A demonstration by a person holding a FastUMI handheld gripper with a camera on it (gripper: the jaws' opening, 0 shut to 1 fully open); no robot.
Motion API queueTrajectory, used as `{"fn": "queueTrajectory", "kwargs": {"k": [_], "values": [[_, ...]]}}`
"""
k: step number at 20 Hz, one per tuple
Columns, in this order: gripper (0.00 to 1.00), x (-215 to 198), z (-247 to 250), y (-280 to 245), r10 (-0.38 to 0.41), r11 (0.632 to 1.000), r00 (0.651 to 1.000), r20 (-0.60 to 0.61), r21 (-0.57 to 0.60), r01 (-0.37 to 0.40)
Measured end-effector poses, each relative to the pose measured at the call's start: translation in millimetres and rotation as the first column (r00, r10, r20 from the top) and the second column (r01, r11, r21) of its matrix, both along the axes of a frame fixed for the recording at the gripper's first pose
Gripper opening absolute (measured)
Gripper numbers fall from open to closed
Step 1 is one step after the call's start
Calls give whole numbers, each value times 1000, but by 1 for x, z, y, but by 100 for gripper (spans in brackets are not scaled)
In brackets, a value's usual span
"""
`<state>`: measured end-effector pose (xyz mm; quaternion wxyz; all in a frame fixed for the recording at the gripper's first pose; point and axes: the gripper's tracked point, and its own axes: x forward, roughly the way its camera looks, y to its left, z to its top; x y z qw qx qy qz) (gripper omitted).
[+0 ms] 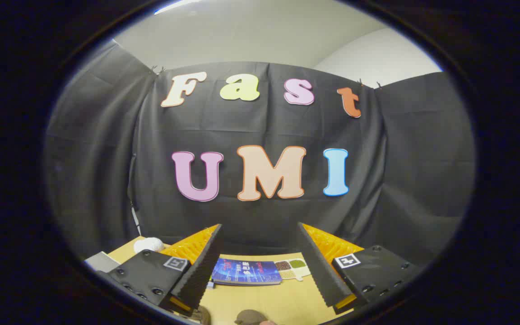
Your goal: Open the storage box then place both shoes into the box .Put the left shoe in first, then the right shoe, with the right side of both shoes facing outward in a uniform manner.
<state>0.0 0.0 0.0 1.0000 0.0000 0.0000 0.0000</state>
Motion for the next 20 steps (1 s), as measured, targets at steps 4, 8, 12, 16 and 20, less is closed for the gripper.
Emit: {"fn": "queueTrajectory", "kwargs": {"k": [4, 8, 12, 16, 20], "values": [[100, 5, -1, 24, 32, 999, 999, 7, -25, -32], [100, 6, -7, 51, 76, 997, 997, -2, 4, -76], [100, 5, -23, 77, 105, 994, 994, -40, 37, -104], [100, 0, -45, 110, 150, 988, 986, -78, 33, -148], [100, -12, -87, 153, 219, 976, 961, -172, 52, -213]]}}
